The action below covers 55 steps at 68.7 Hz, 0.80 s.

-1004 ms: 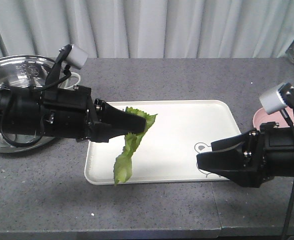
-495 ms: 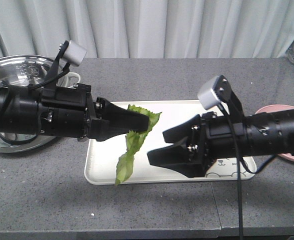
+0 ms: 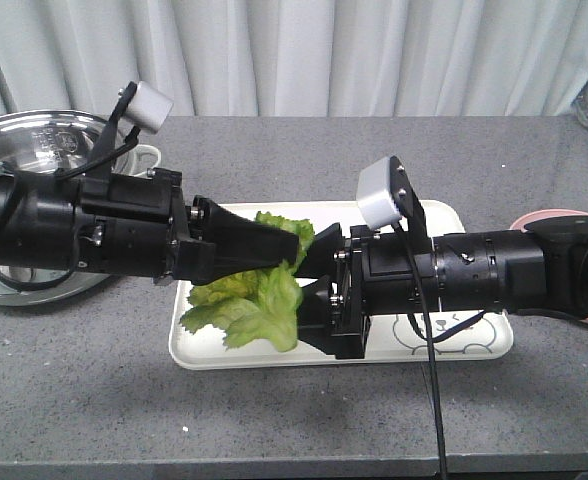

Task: Transfer vegetables to tray and serve
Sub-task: 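Grasp the lettuce with the right gripper from the left gripper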

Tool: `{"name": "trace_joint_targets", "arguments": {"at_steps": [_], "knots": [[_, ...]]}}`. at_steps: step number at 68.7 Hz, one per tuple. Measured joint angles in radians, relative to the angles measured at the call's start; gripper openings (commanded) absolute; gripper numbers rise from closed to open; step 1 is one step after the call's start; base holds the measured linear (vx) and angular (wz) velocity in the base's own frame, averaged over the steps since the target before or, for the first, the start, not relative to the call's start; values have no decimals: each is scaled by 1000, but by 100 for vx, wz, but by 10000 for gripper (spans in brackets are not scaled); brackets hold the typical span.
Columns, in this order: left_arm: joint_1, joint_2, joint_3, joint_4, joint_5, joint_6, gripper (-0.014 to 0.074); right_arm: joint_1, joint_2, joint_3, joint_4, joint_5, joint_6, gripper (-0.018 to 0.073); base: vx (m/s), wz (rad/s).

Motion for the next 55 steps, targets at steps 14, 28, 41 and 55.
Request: {"name": "trace_joint_targets", "arguments": {"at_steps": [14,28,41,55], "knots": [[0,0,0,0,2,0,-7,0,0,0,-34,53,4,496,0,0],[0,0,0,0,-1,0,-7,0,0,0,-47,98,8,496,0,0],[0,0,0,2,-7,0,-7,0,-17,0,-55,109,12,496,0,0],[0,0,0,-8,-30,0,-7,0,-71,0,-60,59,62,496,0,0]]}}
